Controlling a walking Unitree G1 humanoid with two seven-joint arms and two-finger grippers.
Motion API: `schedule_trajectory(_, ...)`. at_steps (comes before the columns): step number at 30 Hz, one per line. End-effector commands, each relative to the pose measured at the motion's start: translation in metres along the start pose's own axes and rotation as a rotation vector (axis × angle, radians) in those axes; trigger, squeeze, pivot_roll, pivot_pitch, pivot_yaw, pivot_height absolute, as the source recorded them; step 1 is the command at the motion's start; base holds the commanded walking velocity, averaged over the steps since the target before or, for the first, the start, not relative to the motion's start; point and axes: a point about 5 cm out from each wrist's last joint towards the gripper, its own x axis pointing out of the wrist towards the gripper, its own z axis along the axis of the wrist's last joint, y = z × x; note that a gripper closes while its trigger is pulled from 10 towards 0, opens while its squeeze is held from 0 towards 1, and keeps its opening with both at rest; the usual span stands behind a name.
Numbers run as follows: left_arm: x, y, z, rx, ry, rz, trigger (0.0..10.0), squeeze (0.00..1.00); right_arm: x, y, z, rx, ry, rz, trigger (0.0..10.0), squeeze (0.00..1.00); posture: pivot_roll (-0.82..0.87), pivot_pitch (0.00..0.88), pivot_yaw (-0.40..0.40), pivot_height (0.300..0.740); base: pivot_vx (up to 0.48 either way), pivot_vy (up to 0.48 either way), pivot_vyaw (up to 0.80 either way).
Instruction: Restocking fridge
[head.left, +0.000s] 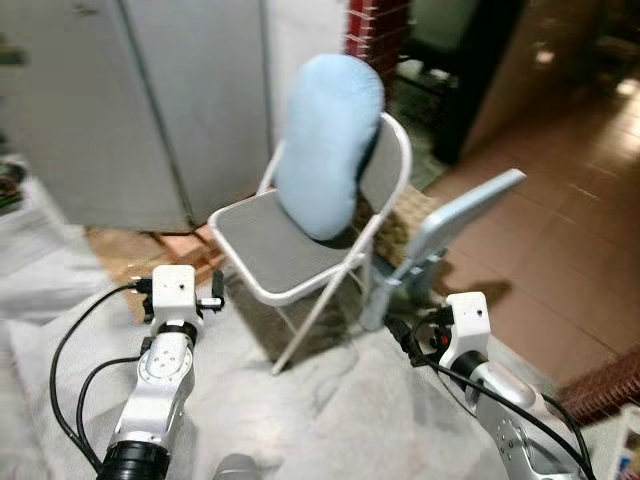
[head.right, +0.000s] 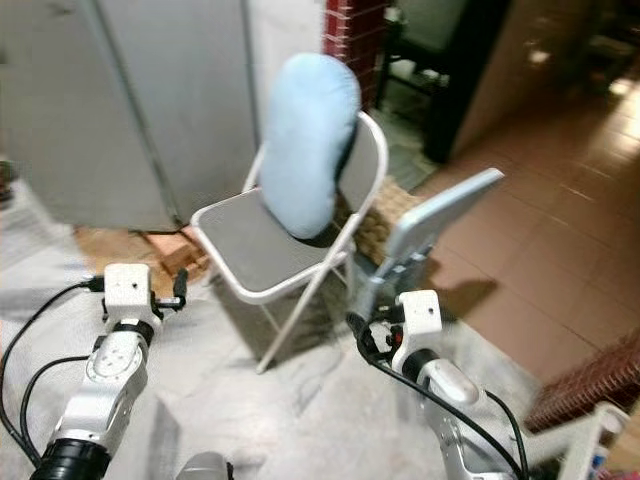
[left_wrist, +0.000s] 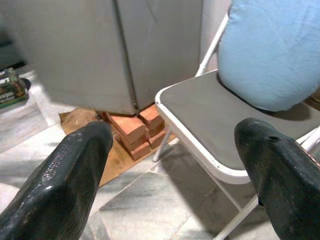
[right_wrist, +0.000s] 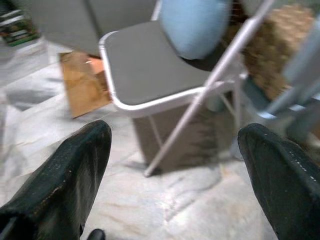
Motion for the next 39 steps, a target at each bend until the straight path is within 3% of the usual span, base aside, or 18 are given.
schedule_trajectory(1,0.005,-0.006,0.014,0.001,-0.038,-0.041,10.0,0.00,-0.002,-0.003,0.002,-0.009,-0.009,-0.011,10.0,0.00,-0.03,0.000,-0.008,0.740,0.000,0.000,0.80)
schedule_trajectory(24,0.007,-0.018,0.022,-0.045,-0.057,-0.077,10.0,0.00,-0.009,-0.001,0.002,-0.010,-0.010,0.018,10.0,0.00,-0.05,0.000,-0.003,0.740,0.249,0.000,0.80)
schedule_trajectory(31,0.007,-0.022,0.023,-0.088,-0.061,-0.066,10.0,0.00,-0.008,-0.001,0.002,-0.006,-0.010,0.030,10.0,0.00,-0.05,0.000,-0.007,0.740,0.180,0.000,0.41)
schedule_trajectory(39,0.007,-0.028,0.022,-0.078,-0.049,-0.105,10.0,0.00,-0.007,-0.002,0.002,-0.001,-0.010,0.031,10.0,0.00,-0.04,0.000,-0.003,0.740,0.000,0.185,0.00)
